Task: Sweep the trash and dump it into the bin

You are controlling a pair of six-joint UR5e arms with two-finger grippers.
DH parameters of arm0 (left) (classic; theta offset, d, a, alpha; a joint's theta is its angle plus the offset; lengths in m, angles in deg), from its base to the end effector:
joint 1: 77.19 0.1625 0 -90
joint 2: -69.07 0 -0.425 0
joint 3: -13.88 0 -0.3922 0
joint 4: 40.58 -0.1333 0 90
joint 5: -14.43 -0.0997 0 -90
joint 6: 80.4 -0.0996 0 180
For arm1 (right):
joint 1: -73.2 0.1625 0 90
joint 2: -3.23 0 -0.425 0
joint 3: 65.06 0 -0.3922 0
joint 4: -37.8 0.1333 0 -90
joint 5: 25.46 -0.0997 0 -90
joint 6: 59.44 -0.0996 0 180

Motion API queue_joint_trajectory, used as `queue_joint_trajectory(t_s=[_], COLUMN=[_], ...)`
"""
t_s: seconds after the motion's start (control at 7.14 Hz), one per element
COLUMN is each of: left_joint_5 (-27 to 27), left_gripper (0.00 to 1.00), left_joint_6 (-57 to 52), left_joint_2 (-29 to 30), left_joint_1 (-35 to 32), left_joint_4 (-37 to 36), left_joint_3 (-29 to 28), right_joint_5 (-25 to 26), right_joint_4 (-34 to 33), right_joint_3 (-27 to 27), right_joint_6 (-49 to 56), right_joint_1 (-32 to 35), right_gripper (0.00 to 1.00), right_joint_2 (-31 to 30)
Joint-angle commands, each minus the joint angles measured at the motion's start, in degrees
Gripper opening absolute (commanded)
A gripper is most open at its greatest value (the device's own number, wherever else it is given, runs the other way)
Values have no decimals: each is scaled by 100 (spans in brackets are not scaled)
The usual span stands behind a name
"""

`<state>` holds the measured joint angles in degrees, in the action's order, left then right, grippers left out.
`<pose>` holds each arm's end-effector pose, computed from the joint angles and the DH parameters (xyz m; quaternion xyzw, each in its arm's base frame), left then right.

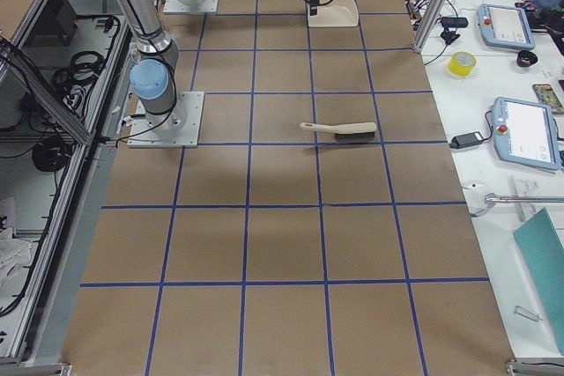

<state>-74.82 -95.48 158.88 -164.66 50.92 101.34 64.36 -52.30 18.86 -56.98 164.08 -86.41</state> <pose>-0.1127 -0.4976 0.5087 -0.1094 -0.9939 0.0116 0.0048 0.1413 -0.5001 0.5376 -0.0292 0.9983 -0.0508 0.0009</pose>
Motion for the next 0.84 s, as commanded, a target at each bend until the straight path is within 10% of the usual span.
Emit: queue_joint_trajectory(t_s=[0.0, 0.7], left_joint_5=[-57, -57], left_gripper=[100, 100], left_joint_6=[760, 875], left_joint_2=[-166, -219], left_joint_1=[-252, -254], left_joint_4=[26, -26], left_joint_3=[69, 113], right_joint_5=[1, -8], right_joint_4=[1, -8], right_joint_3=[2, 2], right_joint_6=[0, 9], right_joint_1=[0, 0], right_gripper=[100, 100], right_joint_2=[0, 0])
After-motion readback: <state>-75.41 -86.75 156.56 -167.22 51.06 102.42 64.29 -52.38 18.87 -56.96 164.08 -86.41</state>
